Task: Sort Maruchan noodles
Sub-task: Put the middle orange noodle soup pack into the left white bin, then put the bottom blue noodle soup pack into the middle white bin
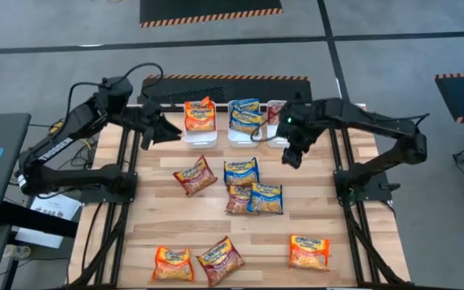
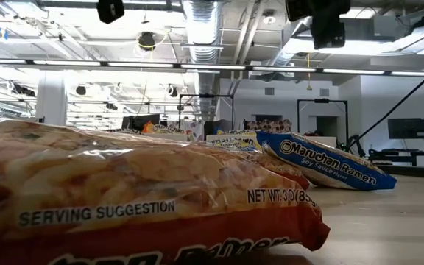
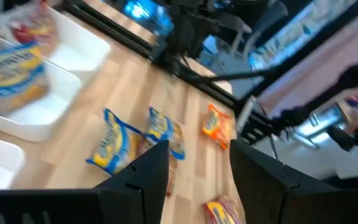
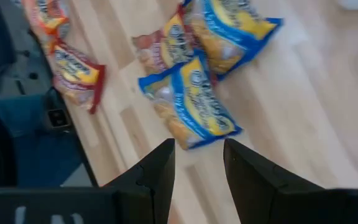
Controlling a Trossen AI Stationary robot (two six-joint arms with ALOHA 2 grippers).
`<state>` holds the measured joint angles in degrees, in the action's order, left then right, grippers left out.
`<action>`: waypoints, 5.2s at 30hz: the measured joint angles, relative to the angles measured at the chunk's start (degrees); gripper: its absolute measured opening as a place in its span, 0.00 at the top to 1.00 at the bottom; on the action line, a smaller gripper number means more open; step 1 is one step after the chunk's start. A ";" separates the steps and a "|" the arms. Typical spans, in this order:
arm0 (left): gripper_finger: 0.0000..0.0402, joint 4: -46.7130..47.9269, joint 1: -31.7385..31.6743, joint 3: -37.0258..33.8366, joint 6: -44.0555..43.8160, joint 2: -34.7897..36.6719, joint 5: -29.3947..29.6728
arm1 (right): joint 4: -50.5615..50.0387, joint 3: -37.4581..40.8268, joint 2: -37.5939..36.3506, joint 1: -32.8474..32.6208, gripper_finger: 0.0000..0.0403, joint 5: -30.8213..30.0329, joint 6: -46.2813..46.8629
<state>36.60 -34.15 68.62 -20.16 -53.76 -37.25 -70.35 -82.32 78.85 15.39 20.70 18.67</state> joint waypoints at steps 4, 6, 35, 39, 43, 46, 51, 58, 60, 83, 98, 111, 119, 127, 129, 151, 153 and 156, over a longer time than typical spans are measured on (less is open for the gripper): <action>0.61 1.74 3.17 0.00 -0.02 -0.09 -0.33 | 6.75 4.11 -0.01 -4.61 0.59 -0.07 4.05; 0.61 2.42 4.37 0.00 0.06 -0.16 -0.33 | 8.95 4.98 1.01 -6.53 0.59 -1.29 4.90; 0.61 12.40 13.67 -0.04 2.41 -0.22 5.77 | 15.41 4.96 17.08 -8.20 0.39 -0.98 -12.50; 0.61 12.46 13.73 -0.04 1.93 -0.22 9.38 | 13.73 4.94 16.69 -4.18 0.39 4.70 -19.04; 0.61 12.46 13.72 -0.04 1.60 -0.24 12.75 | 10.91 4.94 16.71 0.19 0.39 6.67 -26.74; 0.61 12.46 13.72 -0.04 1.54 -0.24 15.20 | 11.71 6.71 16.69 3.68 0.39 10.21 -30.91; 0.61 12.44 13.72 -0.04 0.60 -0.24 18.59 | 13.97 12.12 16.69 8.16 0.39 14.33 -33.17; 0.61 12.44 13.72 -0.04 -0.07 -0.24 20.06 | 18.17 16.40 16.71 9.05 0.39 20.12 -37.19; 0.61 12.44 13.72 -0.04 -0.09 -0.24 20.06 | 20.03 17.54 16.84 9.04 0.39 20.18 -37.19; 0.61 12.42 13.70 -0.04 -0.59 -0.24 21.46 | 40.77 28.36 17.22 3.72 0.39 20.63 -28.99; 0.61 12.44 13.70 -0.04 -0.31 -0.26 21.44 | 44.32 29.37 25.33 -0.42 0.44 19.55 -23.45; 0.61 12.44 13.70 -0.04 0.94 -0.26 21.48 | 44.16 29.35 25.35 -0.84 0.97 20.60 -19.10; 0.61 12.44 13.70 -0.04 0.94 -0.26 21.53 | 38.42 28.23 19.64 -1.26 0.99 15.57 -17.57; 0.61 12.44 13.70 -0.04 0.94 -0.26 21.57 | 35.02 27.55 9.06 -0.99 0.99 7.17 -15.84; 0.61 12.44 13.70 -0.04 0.92 -0.26 21.59 | 34.41 27.54 6.58 -0.61 0.99 5.26 -15.49; 0.61 12.35 13.70 -0.04 -1.49 -0.26 32.00 | 42.74 8.47 6.96 14.53 0.99 -12.67 -32.28; 0.61 12.33 13.70 -0.04 -2.60 -0.26 32.59 | 45.04 6.28 9.18 15.90 0.99 -13.27 -35.49; 0.61 12.34 13.72 -0.04 -4.18 -0.26 34.65 | 46.99 2.68 13.28 17.20 0.99 -13.28 -39.50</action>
<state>48.94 -20.43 68.58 -24.34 -54.02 -2.60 -23.37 -79.64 92.13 32.59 7.42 -20.83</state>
